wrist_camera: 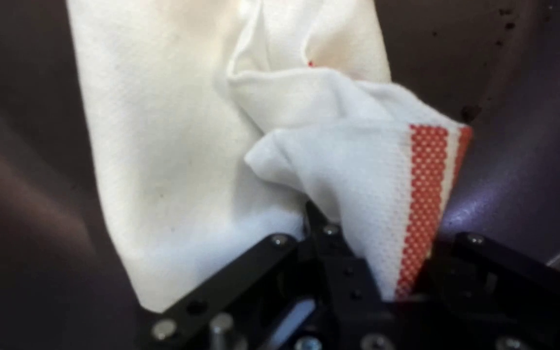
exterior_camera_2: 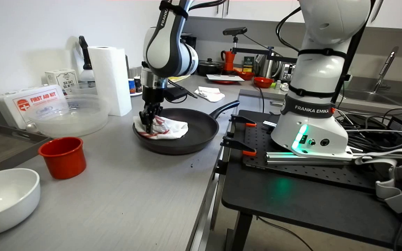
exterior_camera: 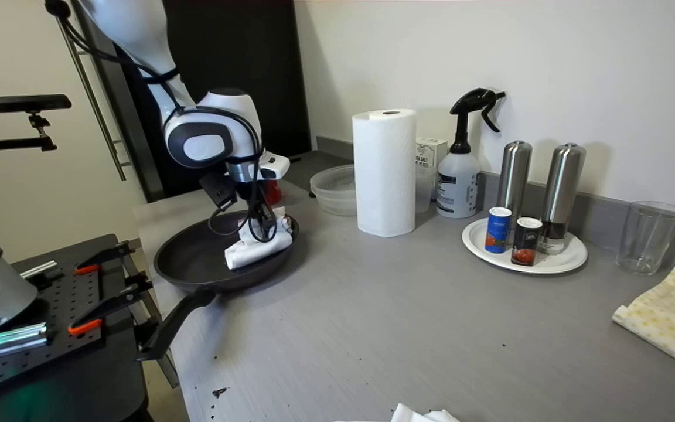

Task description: Clean the pan

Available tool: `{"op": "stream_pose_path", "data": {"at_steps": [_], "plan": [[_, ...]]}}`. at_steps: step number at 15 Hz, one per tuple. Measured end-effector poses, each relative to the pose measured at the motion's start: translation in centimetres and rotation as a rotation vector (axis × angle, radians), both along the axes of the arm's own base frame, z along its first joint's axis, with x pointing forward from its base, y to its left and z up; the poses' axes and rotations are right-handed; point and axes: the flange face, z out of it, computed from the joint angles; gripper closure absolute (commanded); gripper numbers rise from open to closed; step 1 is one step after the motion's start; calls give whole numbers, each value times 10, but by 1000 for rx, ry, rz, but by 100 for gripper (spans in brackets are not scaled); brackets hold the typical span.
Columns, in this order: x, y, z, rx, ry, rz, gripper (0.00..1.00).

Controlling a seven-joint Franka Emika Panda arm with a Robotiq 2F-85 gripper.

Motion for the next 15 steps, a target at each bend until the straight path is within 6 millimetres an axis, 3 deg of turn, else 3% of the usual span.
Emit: {"op": "stream_pose_path", "data": {"at_steps": [3,7,15], "plan": [[0,9,-2,54,-15,59,96],[-7,35,-5,129,-15,126,96],[-53,71,-9,210,38,171,96]]}}
